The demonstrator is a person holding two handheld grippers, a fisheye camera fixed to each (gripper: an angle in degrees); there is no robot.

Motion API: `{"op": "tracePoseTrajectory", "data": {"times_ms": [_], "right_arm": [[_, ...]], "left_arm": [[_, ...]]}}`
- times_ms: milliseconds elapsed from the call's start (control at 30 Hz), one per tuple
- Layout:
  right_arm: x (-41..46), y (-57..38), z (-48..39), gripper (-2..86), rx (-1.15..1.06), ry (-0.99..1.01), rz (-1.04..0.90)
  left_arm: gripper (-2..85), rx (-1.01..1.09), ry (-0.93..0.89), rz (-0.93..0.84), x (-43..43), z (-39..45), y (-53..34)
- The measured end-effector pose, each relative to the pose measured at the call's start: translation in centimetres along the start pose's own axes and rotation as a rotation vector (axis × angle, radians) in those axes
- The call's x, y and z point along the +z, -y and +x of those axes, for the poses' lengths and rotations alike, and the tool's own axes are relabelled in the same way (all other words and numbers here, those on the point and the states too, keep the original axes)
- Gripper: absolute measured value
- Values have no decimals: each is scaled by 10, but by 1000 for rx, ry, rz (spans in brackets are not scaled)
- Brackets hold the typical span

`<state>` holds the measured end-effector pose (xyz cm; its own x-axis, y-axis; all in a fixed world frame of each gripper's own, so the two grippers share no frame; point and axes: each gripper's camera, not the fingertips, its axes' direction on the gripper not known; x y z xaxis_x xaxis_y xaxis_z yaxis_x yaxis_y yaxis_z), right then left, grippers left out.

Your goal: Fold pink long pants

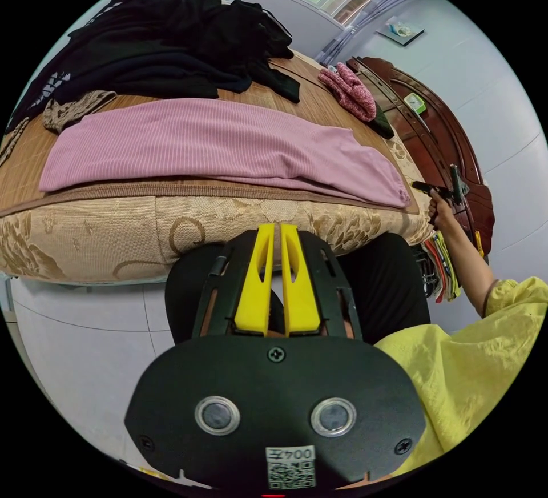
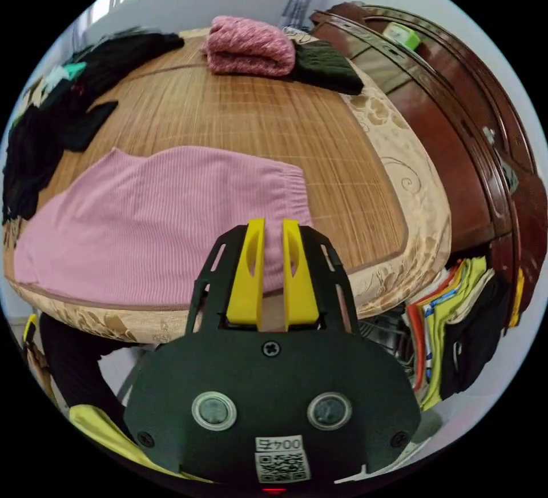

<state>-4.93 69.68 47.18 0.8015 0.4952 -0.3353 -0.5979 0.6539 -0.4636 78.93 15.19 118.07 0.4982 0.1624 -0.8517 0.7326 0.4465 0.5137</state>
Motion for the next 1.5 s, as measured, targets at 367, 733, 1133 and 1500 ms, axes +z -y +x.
{"op": "tracePoseTrajectory", "data": {"times_ms": [367, 733, 1133, 1500], "right_arm": [[17, 21, -62, 47, -211, -172, -167], [-59, 13, -81, 39, 2, 413, -10], [-124, -19, -304, 5, -238, 779, 16], [-174, 48, -504, 133, -562, 1024, -107]], "left_arm": [[23, -22, 3, -18, 15, -1, -6], [45, -90, 90, 134, -26, -39, 9], [109, -142, 266, 105, -19, -125, 28], [36, -84, 259, 320, -24, -101, 13]]}}
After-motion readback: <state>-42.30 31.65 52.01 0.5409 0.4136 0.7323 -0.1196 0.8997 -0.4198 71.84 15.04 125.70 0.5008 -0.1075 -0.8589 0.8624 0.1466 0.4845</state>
